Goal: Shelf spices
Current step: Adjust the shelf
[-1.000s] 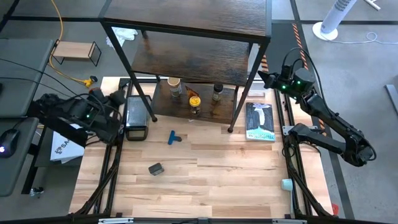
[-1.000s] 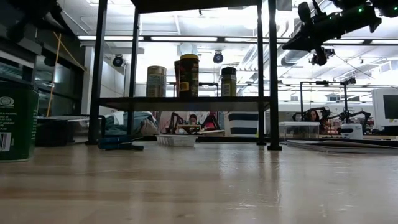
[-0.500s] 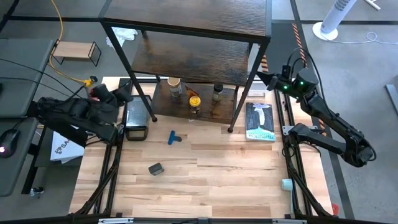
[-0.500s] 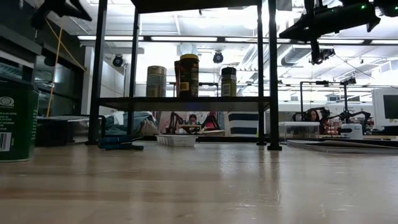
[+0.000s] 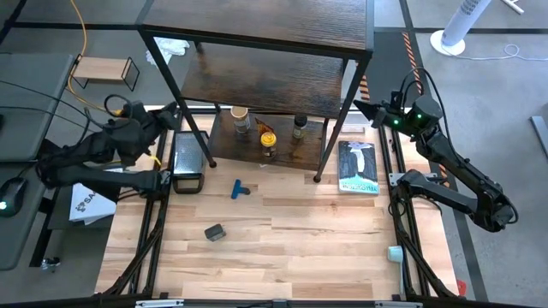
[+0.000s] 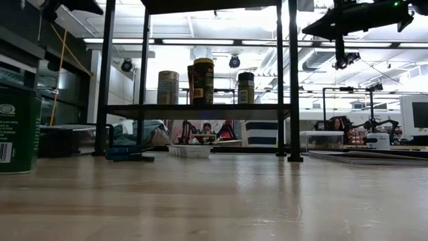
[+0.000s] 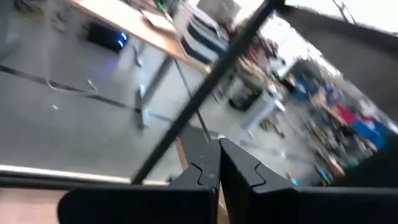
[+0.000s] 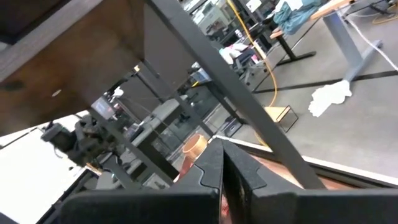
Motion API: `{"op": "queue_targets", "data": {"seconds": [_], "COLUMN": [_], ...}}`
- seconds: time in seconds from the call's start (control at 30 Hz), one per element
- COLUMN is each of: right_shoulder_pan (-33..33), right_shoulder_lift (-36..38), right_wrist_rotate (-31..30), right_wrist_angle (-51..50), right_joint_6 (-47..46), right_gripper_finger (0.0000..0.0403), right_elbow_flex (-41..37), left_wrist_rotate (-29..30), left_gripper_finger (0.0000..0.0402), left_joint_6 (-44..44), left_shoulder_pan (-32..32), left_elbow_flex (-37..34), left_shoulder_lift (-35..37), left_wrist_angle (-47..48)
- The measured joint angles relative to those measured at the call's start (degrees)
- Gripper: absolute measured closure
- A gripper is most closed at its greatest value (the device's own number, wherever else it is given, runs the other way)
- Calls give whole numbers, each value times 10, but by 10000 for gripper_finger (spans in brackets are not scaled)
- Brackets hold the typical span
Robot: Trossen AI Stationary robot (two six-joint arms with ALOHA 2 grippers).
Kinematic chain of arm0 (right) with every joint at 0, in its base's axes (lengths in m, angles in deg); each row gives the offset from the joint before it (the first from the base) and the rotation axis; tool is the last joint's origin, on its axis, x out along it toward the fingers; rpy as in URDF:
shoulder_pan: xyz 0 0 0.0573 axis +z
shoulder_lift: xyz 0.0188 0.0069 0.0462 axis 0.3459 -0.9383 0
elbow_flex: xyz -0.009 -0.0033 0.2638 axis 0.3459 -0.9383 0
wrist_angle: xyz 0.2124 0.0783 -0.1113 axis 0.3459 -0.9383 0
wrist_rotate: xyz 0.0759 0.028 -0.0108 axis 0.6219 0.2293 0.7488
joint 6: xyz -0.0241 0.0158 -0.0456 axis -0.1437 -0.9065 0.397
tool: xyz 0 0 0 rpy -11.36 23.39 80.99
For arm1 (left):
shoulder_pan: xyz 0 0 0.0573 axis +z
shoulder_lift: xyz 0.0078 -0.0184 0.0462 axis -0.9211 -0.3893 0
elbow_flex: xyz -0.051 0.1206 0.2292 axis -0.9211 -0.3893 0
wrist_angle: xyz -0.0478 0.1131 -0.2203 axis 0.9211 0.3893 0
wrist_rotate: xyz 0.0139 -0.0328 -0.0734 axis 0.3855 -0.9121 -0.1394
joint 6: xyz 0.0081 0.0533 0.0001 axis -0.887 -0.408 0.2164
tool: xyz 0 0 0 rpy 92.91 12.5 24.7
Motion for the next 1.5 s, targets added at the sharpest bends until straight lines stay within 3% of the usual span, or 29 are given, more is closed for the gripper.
{"op": "queue_targets", "data": {"seconds": [0.17, 0.33, 0.47, 0.67, 0.8, 1.13, 1.27, 1.5], "right_shoulder_pan": [0, 0, 0, 0, 0, 0, 0, 32], "right_shoulder_lift": [0, 0, 8, 46, 85, 162, 160, 97], "right_wrist_rotate": [29, 71, 134, 225, 231, 196, 162, 155], "right_wrist_angle": [0, 1, 2, -7, -52, -162, -161, -125], "right_joint_6": [4, 4, -3, -48, -61, -58, -56, -60], "right_gripper_finger": [403, 403, 403, 403, 403, 403, 403, 403], "right_elbow_flex": [0, 0, 0, 0, 0, 0, 0, 0], "left_wrist_rotate": [-181, -293, -420, -607, -691, -792, -794, -757], "left_gripper_finger": [401, 401, 401, 401, 401, 401, 401, 401], "left_joint_6": [-78, -136, -164, -166, -163, -139, -139, -145], "left_shoulder_pan": [89, 177, 237, 276, 277, 277, 276, 276], "left_elbow_flex": [0, 0, 0, 0, 0, 0, 0, 0], "left_shoulder_lift": [-7, -12, -18, -22, -21, -20, -20, -20], "left_wrist_angle": [-28, -59, -65, -62, -61, -45, -44, -44]}}
